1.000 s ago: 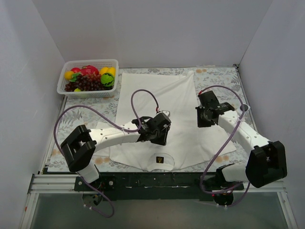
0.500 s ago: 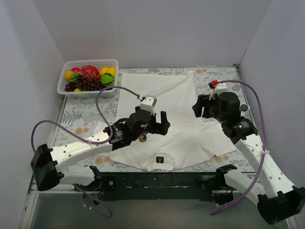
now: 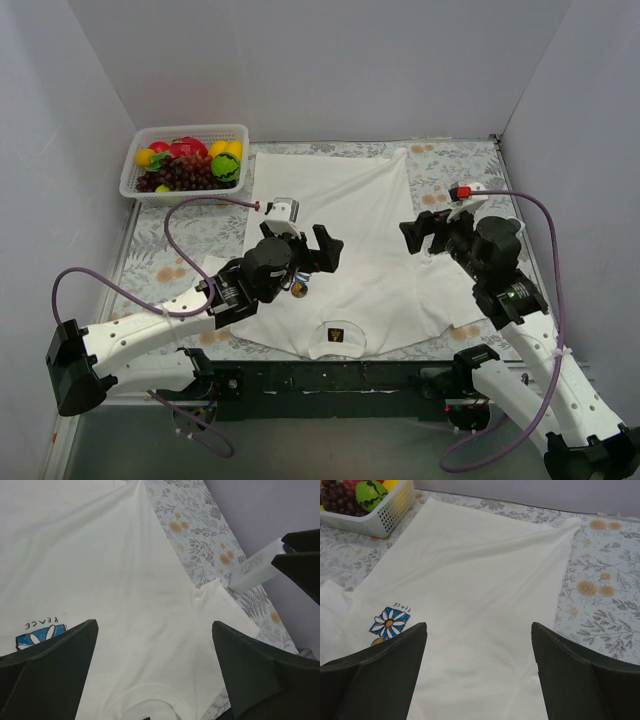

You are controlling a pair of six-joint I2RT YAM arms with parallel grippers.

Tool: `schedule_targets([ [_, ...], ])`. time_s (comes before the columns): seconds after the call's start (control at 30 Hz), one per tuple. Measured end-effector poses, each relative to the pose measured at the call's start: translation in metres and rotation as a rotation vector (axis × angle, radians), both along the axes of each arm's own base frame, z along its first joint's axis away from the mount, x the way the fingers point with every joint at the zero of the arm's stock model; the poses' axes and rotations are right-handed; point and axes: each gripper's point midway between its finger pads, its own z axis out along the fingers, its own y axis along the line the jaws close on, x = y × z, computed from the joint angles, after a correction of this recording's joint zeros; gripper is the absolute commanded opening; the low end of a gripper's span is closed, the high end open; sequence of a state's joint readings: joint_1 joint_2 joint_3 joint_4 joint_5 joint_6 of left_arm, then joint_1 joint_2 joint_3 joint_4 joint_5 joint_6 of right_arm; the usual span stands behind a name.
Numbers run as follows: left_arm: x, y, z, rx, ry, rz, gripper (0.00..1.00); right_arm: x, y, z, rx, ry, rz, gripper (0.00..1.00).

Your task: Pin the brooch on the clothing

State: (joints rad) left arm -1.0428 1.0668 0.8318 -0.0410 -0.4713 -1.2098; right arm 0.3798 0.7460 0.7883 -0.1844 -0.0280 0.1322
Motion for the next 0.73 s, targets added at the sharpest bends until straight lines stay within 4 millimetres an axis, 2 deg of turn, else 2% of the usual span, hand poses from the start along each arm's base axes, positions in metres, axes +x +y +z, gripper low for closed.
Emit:
schedule_targets([
  [0.17,0.005,0.009,-0.001,-0.003,0.004,0.061,0.98,-0.009,-0.004,0.003,0.034,-0.110,0.003,0.92],
  [0.27,0.007,0.015,0.001,-0.010,-0.001,0.089,0.98,-0.013,-0.006,-0.002,0.036,-0.156,0.006,0.92],
  [0.47,0.007,0.030,0.009,-0.030,-0.025,0.136,0.98,-0.012,-0.006,-0.002,0.025,-0.201,0.011,0.93],
  [0.63,0.010,0.041,0.005,-0.011,-0.042,0.182,0.98,-0.007,-0.005,-0.009,0.017,-0.198,0.012,0.93],
  [0.73,0.013,0.047,0.004,0.003,-0.052,0.216,0.98,-0.004,-0.004,-0.023,0.009,-0.190,0.008,0.93],
])
